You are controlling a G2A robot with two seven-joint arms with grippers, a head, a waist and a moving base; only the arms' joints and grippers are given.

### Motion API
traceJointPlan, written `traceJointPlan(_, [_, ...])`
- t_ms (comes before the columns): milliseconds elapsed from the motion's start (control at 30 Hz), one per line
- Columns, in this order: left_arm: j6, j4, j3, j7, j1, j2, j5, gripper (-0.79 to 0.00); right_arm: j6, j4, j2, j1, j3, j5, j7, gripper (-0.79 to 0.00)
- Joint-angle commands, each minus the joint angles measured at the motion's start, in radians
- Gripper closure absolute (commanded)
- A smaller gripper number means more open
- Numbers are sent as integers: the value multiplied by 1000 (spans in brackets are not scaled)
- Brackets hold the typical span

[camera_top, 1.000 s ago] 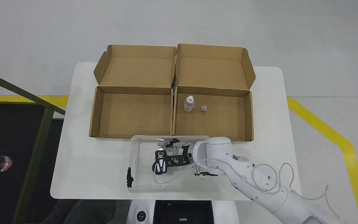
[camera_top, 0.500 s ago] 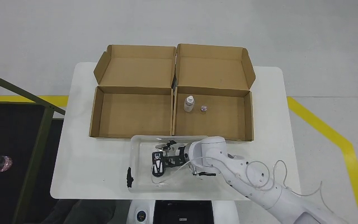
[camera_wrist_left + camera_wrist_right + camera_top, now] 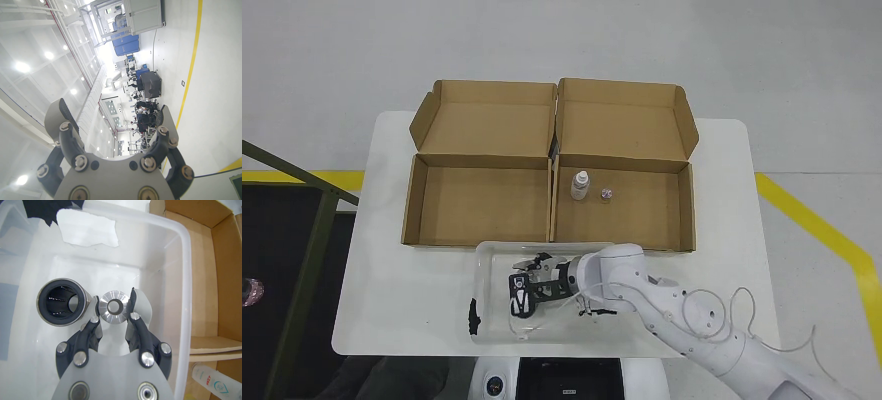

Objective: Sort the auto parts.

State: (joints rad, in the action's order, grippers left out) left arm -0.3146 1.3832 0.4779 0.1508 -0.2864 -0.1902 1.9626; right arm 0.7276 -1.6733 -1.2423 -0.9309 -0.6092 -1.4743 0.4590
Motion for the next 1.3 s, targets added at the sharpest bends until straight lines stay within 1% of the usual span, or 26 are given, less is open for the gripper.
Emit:
traceJointPlan(0, [0, 0, 0, 0, 0, 0, 0, -785, 4, -18, 3, -7, -9, 1, -5, 0])
traceJointPlan(600, [0, 0, 0, 0, 0, 0, 0, -785, 42, -198, 28, -60, -110, -5, -90, 0])
traceJointPlan(1000, [0, 0, 0, 0, 0, 0, 0, -785, 66, -290, 44, -73, -198, -12, -141, 0])
traceJointPlan(1267, [0, 0, 0, 0, 0, 0, 0, -785, 63, -324, 54, -86, -259, -9, -167, 0])
